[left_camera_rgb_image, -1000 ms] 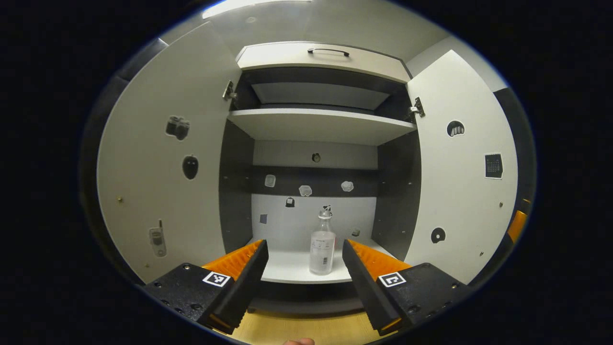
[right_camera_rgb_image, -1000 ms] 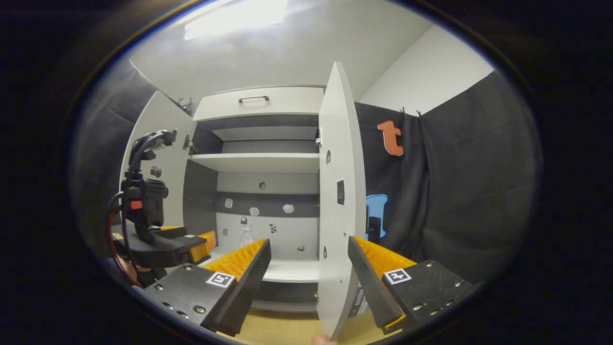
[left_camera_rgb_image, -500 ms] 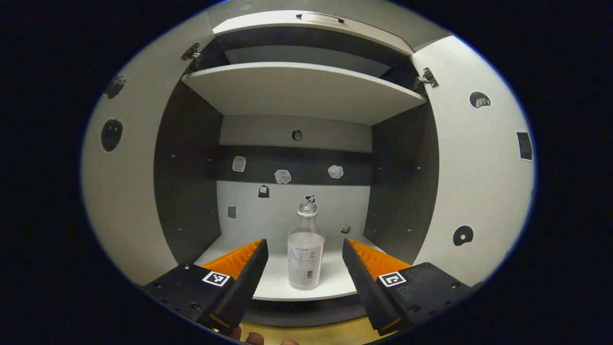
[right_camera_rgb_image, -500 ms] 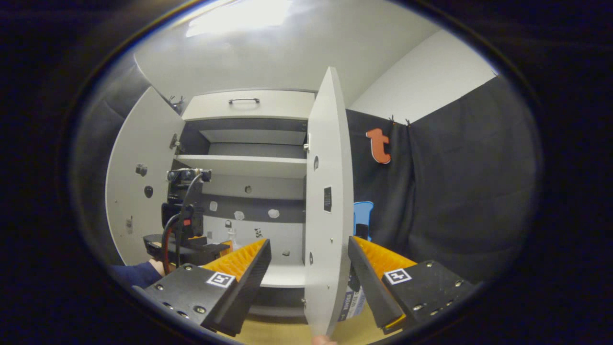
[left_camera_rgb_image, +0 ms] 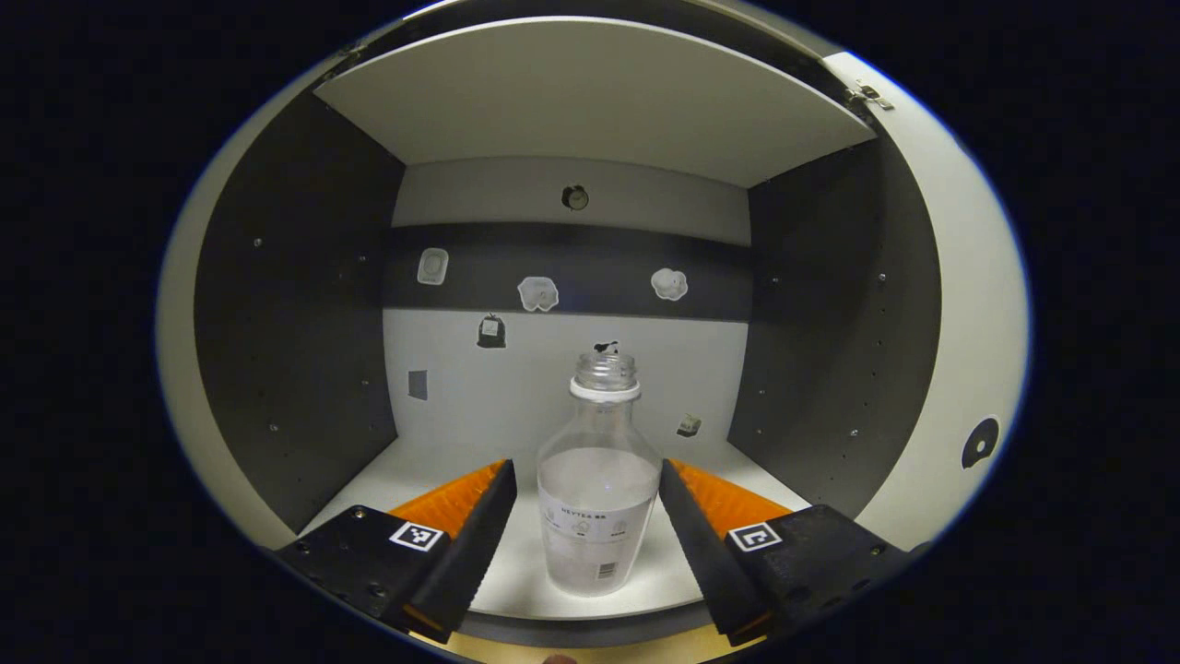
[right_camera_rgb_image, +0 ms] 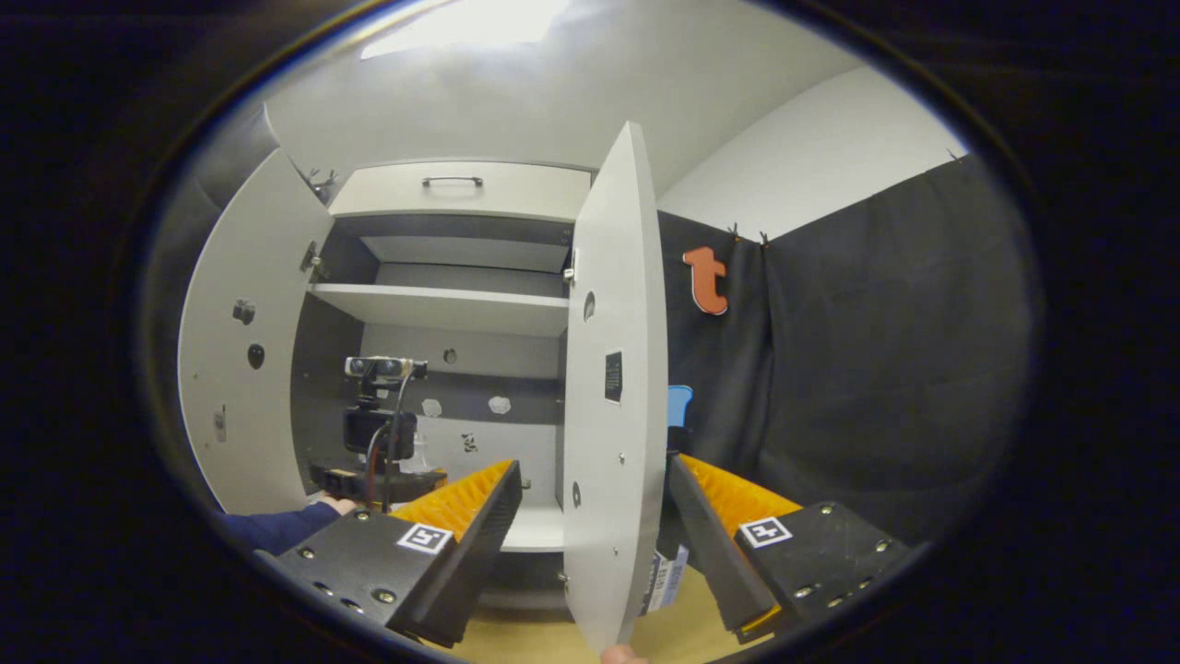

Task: Grasp the bottle in the cabinet with the left hand and place it on the coaster, then close the right door with the right hand and the left door with the left hand.

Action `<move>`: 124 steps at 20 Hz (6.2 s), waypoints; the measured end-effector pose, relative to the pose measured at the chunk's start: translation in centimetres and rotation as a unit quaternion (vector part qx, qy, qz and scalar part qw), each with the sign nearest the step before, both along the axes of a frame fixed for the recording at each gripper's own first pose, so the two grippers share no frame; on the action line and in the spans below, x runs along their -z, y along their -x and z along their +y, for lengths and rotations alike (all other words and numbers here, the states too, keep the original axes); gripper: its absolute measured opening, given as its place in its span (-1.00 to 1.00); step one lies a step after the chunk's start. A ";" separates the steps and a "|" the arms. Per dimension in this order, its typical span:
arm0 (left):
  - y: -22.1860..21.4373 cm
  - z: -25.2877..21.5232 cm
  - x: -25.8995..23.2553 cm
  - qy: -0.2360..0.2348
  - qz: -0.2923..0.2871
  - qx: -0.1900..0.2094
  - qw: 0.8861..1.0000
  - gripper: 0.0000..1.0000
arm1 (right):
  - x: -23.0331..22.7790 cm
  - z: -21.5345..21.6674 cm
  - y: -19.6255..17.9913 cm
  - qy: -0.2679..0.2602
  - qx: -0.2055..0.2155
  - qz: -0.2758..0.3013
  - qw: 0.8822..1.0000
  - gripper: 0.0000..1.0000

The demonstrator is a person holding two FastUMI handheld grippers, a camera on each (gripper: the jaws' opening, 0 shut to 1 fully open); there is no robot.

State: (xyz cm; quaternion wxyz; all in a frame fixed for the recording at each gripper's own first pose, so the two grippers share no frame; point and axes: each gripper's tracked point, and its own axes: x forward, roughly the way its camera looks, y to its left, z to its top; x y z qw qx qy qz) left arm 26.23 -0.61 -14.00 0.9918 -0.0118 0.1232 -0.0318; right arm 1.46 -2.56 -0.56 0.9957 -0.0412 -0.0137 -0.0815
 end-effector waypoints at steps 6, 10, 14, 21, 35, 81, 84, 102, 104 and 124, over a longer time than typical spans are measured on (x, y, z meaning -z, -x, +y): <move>1.3 -0.6 -0.5 0.023 0.002 0.018 1.000 0.53 | 0.0 0.4 -0.1 -0.007 -0.013 0.002 1.000 0.95; 4.8 -1.4 -1.7 0.033 -0.008 0.052 0.998 0.53 | -0.1 0.9 0.5 -0.012 -0.032 0.000 0.999 0.95; 9.1 -2.2 -1.7 0.036 -0.011 0.086 0.996 0.53 | -0.4 1.2 1.5 -0.018 -0.055 -0.002 0.998 0.87; 16.8 -2.0 2.2 0.051 0.016 0.108 0.993 0.53 | -0.6 1.4 3.1 -0.028 -0.096 -0.005 0.995 0.94; 31.1 1.0 20.0 0.097 0.196 0.068 0.974 0.55 | -0.5 1.8 3.8 -0.029 -0.134 -0.001 0.991 0.94; 42.1 -1.1 27.4 0.008 0.266 0.033 0.963 0.60 | 1.3 2.6 4.1 -0.021 -0.200 0.029 0.979 0.95; 42.1 -0.7 27.4 -0.008 0.267 0.030 0.963 0.60 | 1.1 2.5 4.6 -0.020 -0.196 0.026 0.980 0.95; 39.3 -1.6 21.1 -0.008 0.216 0.045 0.975 0.62 | 1.4 0.9 4.1 -0.026 -0.171 0.021 0.985 0.95; 38.4 -1.8 19.1 0.001 0.199 0.043 0.979 0.61 | 1.2 0.4 3.8 -0.026 -0.166 0.018 0.986 0.95; 30.2 3.8 -1.9 0.059 -0.023 -0.049 0.997 0.93 | 0.7 -10.6 -1.0 0.026 0.013 -0.008 1.000 0.95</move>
